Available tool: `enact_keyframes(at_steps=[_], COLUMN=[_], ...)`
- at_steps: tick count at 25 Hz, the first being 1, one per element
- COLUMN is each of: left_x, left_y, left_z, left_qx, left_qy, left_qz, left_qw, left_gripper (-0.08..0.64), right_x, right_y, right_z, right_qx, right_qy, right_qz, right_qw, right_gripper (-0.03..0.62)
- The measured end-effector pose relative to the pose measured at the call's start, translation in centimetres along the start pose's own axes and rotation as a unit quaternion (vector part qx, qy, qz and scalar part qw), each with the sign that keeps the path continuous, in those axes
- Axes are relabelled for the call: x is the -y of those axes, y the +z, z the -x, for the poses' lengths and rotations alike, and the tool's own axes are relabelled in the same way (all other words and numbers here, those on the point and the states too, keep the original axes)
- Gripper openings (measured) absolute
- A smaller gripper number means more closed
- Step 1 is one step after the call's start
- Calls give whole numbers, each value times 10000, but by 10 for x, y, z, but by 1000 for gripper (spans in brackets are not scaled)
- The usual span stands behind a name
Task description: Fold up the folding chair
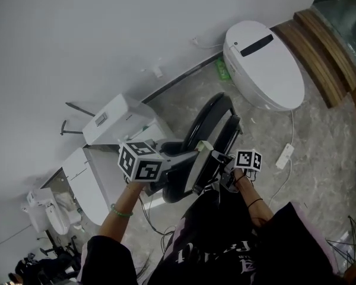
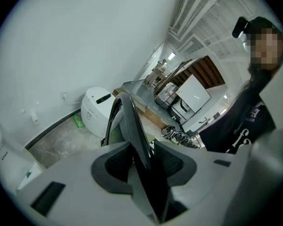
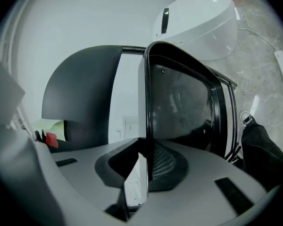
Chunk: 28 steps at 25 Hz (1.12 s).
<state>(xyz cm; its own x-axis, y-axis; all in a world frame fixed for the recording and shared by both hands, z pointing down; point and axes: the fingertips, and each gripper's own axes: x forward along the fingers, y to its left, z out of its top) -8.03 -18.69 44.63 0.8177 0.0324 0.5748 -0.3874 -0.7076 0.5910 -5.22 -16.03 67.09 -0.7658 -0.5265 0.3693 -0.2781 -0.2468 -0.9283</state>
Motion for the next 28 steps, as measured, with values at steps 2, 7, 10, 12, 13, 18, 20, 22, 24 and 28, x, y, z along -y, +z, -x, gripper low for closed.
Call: enact_keyframes(at_steps=[2, 7, 10, 12, 13, 18, 20, 22, 24, 28], left_x=[2, -1, -20, -29, -33, -66, -81, -100, -117, -151], left_y=[12, 45, 74, 88, 94, 132, 143, 153, 162, 183], left_z=[1, 4, 3, 5, 6, 15, 20, 27, 33, 48], left_qx=[18, 161, 162, 155, 170, 343, 332, 274, 207, 124], left_qy=[90, 394, 618, 705, 737, 815, 831, 821, 746, 534], left_qz=[-10, -39, -126, -180, -190, -236, -286, -346, -423, -601], left_qw=[10000, 9991, 9979, 9972, 9970, 9958, 9956, 9956, 9961, 9967], left_gripper=[143, 143, 143, 143, 143, 140, 140, 140, 140, 140], right_x=[-9, -32, -46, -53, -57, -77, -83, -88, -94, -107], right_y=[11, 45, 79, 95, 102, 148, 164, 178, 190, 211], right_z=[-1, -5, -17, -24, -28, -55, -69, -86, -103, -134], right_qx=[-74, -266, -298, -314, -319, -154, -38, 53, 143, 419], right_qy=[33, 204, 280, 276, 265, 227, 167, 104, 61, 23], right_qz=[75, 222, 310, 381, 415, 545, 598, 625, 600, 468], right_qw=[9999, 9992, 9987, 9984, 9983, 9981, 9981, 9980, 9981, 9980], right_gripper=[60, 60, 58, 58, 60, 60, 60, 61, 63, 64])
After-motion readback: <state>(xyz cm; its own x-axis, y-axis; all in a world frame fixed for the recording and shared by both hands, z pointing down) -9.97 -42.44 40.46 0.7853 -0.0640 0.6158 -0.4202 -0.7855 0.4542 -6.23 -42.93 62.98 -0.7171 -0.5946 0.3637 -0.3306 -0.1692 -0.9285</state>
